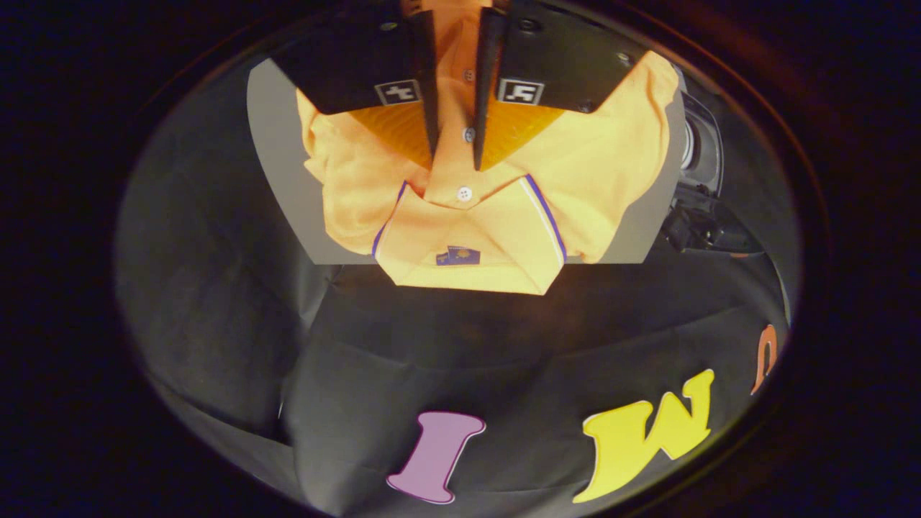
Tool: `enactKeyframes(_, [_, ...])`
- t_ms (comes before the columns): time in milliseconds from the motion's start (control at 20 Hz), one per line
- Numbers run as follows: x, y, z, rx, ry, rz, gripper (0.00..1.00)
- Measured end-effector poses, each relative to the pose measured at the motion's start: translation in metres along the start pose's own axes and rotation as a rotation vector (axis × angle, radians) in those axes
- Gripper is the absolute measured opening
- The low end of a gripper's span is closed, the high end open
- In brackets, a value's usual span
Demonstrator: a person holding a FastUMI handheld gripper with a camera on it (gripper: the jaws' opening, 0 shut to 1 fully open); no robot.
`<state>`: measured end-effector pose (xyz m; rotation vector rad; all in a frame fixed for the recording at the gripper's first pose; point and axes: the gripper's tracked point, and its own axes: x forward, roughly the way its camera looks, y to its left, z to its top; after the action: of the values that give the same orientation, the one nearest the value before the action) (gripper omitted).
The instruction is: Put the clothes into the washing machine and then close the washing machine lid.
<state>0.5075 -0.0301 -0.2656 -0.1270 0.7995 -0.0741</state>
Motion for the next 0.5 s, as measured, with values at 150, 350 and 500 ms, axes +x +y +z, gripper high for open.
enactKeyframes(150, [-0.0028,0.0019,0.0023,0.003,-0.007,-0.019,0.09])
enactKeyframes(350, [-0.0011,0.0011,0.0027,-0.004,-0.013,0.031,0.06])
enactKeyframes(500, [-0.0008,0.0038,0.0057,0.034,-0.016,0.086,0.06])
